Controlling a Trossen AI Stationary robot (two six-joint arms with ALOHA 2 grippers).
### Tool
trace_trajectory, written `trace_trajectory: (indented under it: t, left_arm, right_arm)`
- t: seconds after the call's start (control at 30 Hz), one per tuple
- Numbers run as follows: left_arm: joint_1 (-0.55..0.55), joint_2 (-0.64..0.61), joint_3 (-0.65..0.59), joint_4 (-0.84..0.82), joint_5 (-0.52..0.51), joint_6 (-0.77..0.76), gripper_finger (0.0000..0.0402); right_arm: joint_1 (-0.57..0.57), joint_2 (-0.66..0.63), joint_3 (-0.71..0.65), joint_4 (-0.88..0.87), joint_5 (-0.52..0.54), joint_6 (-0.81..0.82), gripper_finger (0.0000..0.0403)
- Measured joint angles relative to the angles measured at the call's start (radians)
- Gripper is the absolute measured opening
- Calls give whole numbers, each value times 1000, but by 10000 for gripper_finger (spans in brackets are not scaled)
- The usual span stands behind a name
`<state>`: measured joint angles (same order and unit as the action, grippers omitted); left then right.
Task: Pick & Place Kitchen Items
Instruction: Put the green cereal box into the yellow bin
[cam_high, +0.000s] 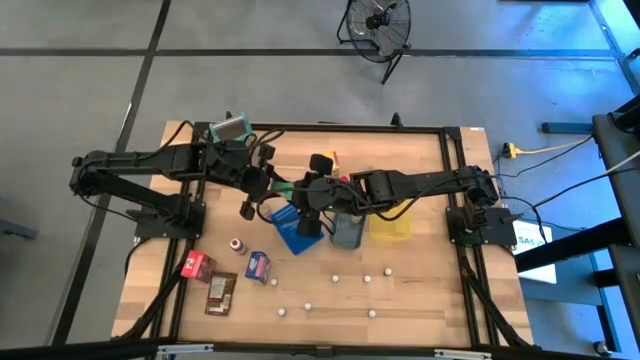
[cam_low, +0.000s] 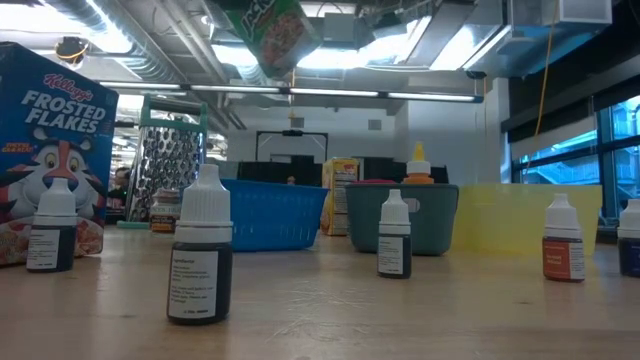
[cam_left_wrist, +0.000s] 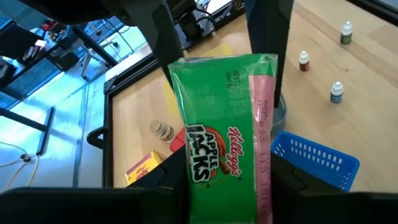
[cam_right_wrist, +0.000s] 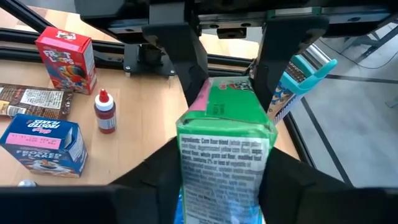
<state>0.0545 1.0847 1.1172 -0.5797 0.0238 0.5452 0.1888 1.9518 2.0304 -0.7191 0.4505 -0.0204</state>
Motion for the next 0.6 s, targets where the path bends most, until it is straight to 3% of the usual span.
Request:
trace_trajectory:
  t: [0.13, 0.6]
  left_arm:
    - [0, 0, 0, 0, 1, 1, 124]
    - [-1, 0, 0, 16, -40, -33, 125]
  right_arm:
    - [0, 0, 0, 0, -1, -9, 142]
    - [0, 0, 1, -14, 15, -10, 141]
